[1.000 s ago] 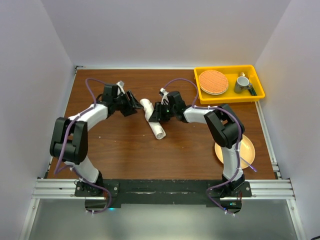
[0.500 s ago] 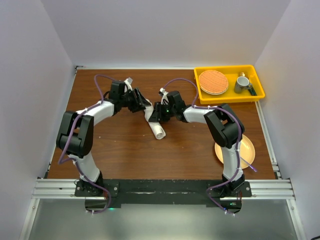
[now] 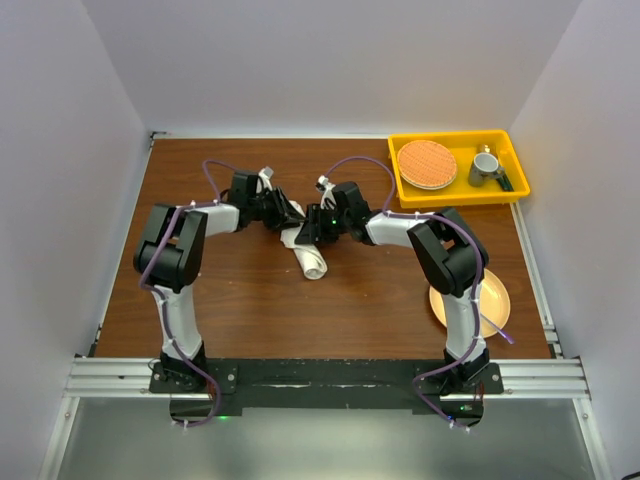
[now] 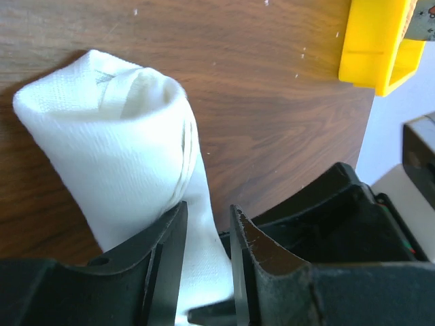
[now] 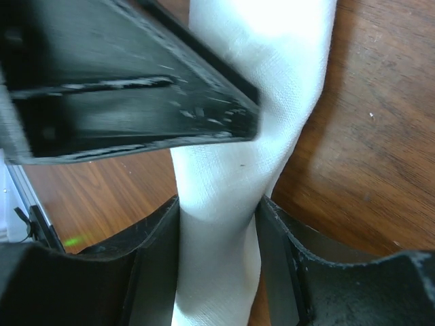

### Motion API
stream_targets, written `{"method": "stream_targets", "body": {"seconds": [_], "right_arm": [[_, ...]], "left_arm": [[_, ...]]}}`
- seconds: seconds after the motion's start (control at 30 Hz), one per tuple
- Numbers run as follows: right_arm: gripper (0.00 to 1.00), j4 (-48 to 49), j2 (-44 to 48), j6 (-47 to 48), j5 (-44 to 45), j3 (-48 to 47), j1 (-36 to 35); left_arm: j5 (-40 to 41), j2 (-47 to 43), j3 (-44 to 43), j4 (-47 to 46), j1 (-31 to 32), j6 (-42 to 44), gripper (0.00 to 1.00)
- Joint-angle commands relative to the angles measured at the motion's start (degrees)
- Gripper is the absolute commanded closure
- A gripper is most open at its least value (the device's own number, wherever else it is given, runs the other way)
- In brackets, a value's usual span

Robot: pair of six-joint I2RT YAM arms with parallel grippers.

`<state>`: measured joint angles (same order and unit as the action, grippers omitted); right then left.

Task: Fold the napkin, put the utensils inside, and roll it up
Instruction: Roll the napkin with the utensil

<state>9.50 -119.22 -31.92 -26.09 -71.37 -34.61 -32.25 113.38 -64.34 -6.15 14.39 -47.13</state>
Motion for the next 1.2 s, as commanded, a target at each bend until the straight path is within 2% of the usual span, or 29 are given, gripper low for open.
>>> {"method": "stream_targets", "body": {"seconds": [0.0,0.3,0.5,0.7,0.93,1.03,1.17], "right_arm": [[0.49,-6.15,-0.93,1.77,3.23,0.18,-0.63],[0.32,-8.87,2.58,2.91,3.14,-0.61,-1.42],[0.24,-12.91,5.48,4.41,5.96,-2.01,-1.6],[0.22,-15.21,7.24,4.76,6.84,-4.39,-1.51],[0.14,-14.77,9.87,3.53,5.61,-4.65,-1.51],[0.14,-17.05,11.46,3.36,6.84,-4.57,-1.51],[0.2,-16.97,15.23,1.96,7.01,-1.5,-1.43]], "left_arm": [[0.26,1.41,-1.05,-0.97,-0.24,0.55,0.63],[2.19,-4.13,-4.13,3.95,-0.24,3.19,0.61],[2.45,-9.22,-3.17,5.1,-0.42,3.45,0.53],[4.3,-16.52,-1.5,8.24,-2.17,4.68,0.47],[1.49,-17.14,0.43,11.25,-2.53,6.7,0.43],[1.22,-18.19,3.16,11.34,-2.53,7.41,0.42],[-1.05,-19.78,6.85,9.41,-2.18,7.41,0.42]]}}
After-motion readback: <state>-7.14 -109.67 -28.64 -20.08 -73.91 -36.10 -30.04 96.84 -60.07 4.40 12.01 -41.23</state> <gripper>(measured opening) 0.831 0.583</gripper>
